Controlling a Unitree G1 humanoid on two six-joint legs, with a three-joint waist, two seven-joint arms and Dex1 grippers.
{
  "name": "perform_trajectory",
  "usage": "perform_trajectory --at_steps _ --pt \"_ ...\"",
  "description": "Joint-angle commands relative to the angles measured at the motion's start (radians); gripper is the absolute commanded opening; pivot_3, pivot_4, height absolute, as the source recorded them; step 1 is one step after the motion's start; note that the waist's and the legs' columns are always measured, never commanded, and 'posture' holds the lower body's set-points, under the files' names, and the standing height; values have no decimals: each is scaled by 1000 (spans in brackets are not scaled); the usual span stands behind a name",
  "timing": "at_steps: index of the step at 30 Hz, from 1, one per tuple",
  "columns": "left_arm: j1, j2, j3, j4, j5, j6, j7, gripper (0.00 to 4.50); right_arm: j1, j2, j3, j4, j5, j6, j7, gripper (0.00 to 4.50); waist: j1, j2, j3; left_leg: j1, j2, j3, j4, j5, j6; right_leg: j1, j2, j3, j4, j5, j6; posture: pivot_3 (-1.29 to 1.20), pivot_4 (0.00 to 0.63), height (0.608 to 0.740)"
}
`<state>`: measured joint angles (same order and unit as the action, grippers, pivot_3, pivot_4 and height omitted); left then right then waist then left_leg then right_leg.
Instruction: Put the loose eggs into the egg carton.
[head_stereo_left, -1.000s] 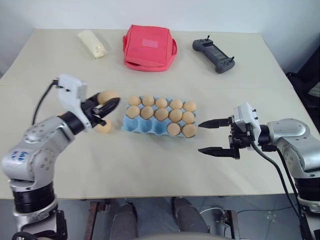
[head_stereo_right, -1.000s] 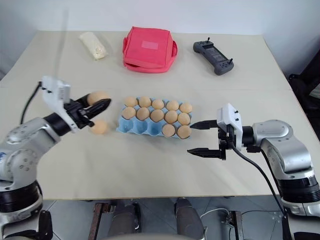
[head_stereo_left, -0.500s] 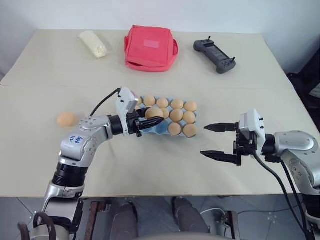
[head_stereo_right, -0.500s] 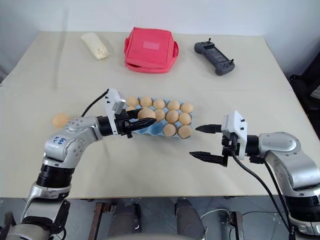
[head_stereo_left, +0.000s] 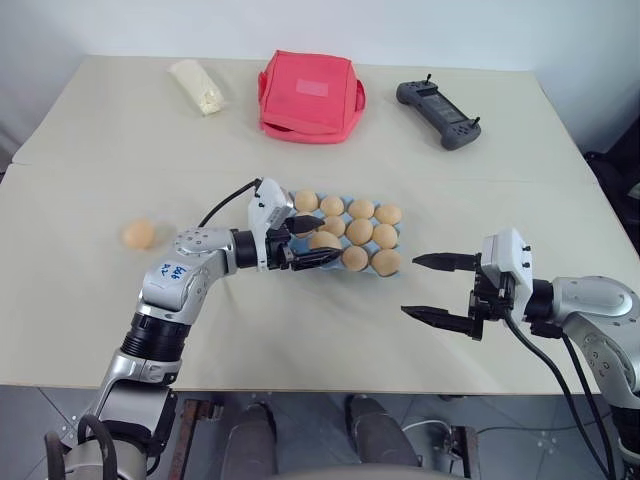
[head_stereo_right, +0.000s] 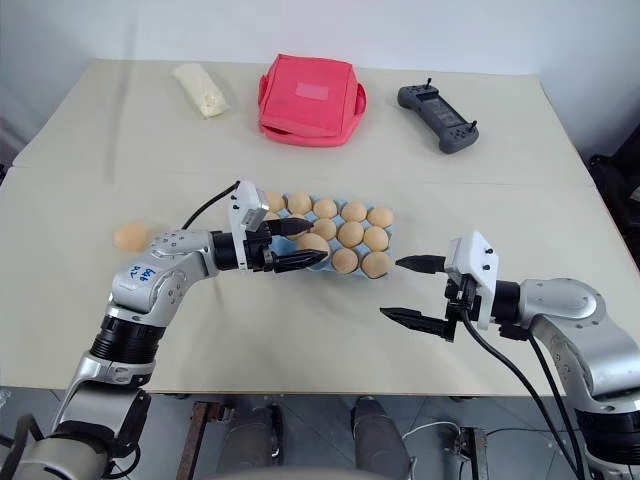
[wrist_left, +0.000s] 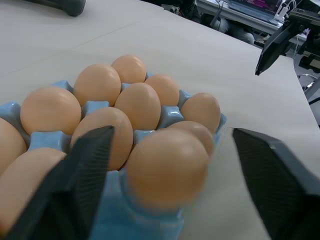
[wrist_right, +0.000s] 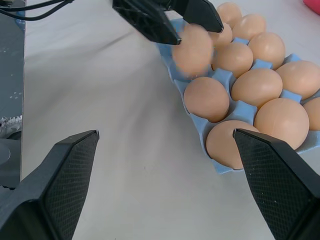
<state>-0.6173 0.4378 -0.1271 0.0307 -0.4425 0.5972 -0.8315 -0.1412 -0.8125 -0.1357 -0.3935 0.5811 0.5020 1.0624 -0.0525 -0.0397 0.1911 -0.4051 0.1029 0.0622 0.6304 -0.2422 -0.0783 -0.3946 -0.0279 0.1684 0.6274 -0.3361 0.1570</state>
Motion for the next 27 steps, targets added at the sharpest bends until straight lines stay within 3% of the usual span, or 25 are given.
perform_trajectory --at_steps 1,7,17,27 --pt "-3 -5 24 -16 3 -9 5 4479 -13 -8 -18 -28 16 -13 3 4500 -1 0 0 0 0 0 0 0 0 0 0 0 0 0 0 0 150 740" --pt "7 40 73 -86 27 25 88 4479 -40 -10 -2 -8 15 -15 24 4500 -2 0 0 0 0 0 0 0 0 0 0 0 0 0 0 0 150 740" --pt "222 211 368 -299 -23 133 208 4479 -159 8 72 114 -16 -51 98 4500 -4 1 0 0 1 0 0 0 0 0 0 0 1 0 0 0 150 740" --pt "532 141 680 -521 -51 278 455 4479 -274 41 149 232 -49 -92 170 4500 -9 0 0 0 1 0 -1 0 0 -1 0 0 1 -1 -1 0 150 740"
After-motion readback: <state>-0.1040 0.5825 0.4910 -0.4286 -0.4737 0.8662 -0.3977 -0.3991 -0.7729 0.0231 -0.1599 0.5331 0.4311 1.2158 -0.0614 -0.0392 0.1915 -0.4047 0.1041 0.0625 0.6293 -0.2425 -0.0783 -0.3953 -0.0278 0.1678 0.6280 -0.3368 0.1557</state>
